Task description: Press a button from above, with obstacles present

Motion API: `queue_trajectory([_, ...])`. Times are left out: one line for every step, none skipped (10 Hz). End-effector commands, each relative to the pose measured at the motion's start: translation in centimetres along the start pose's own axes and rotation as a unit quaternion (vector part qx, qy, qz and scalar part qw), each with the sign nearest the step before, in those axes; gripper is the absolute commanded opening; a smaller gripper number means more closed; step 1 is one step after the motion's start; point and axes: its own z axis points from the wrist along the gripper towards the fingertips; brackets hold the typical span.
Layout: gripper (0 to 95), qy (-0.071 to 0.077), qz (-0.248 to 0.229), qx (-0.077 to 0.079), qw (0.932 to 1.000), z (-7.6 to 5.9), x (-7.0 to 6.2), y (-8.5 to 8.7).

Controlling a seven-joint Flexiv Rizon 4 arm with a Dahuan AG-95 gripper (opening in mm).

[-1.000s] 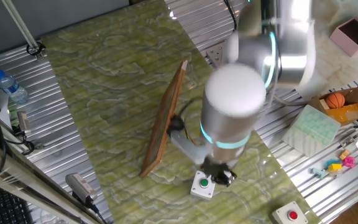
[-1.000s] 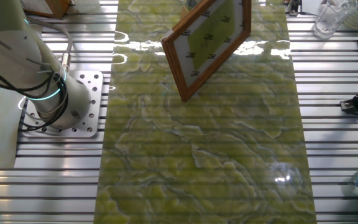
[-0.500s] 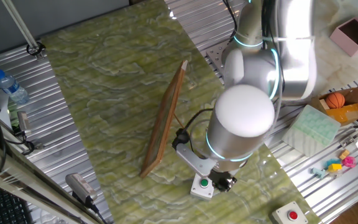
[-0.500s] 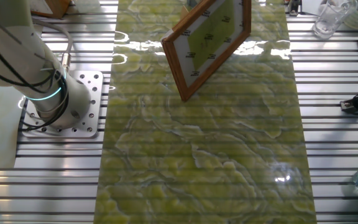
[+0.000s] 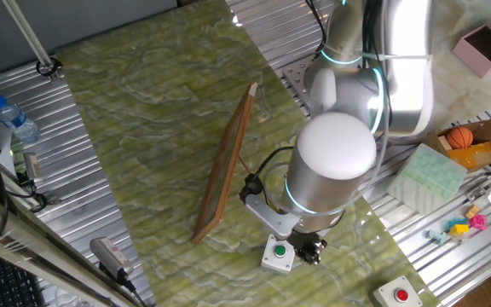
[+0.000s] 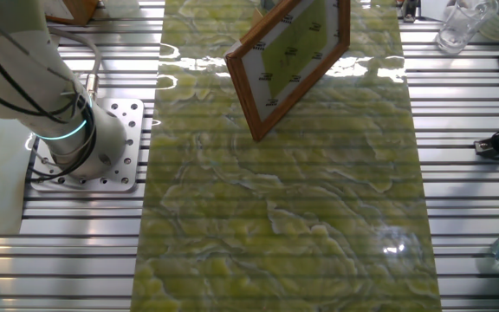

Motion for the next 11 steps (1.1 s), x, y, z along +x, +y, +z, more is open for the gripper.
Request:
queue_trajectory([57.0,0.006,0.005,0.002,1.0000,0.1,-0.2,0.1])
queue_trajectory([57.0,0.026,0.002,-0.002,0.9997,0.1,-0.2,0.1])
queue_trajectory([57.0,0.034,-0.002,-0.002,0.9994,0.1,-0.2,0.1])
queue_trajectory([38.0,0.037,-0.014,-0.004,0.9992,0.1,-0.2,0.1])
queue_trajectory([38.0,0.036,-0.027,-0.007,0.9990,0.1,-0.2,0.1])
queue_trajectory([38.0,0.036,-0.029,-0.007,0.9989,0.1,-0.2,0.1])
queue_trajectory([57.0,0.028,-0.036,-0.012,0.9989,0.7,0.4,-0.2])
queue_trajectory([57.0,0.028,-0.035,-0.011,0.9989,0.9,0.5,-0.3])
queue_trajectory([57.0,0.026,-0.035,-0.010,0.9990,1.0,0.5,-0.4])
queue_trajectory([57.0,0.023,-0.034,-0.009,0.9991,1.1,0.5,-0.4])
queue_trajectory([57.0,0.018,-0.034,-0.008,0.9992,1.5,0.5,-0.4])
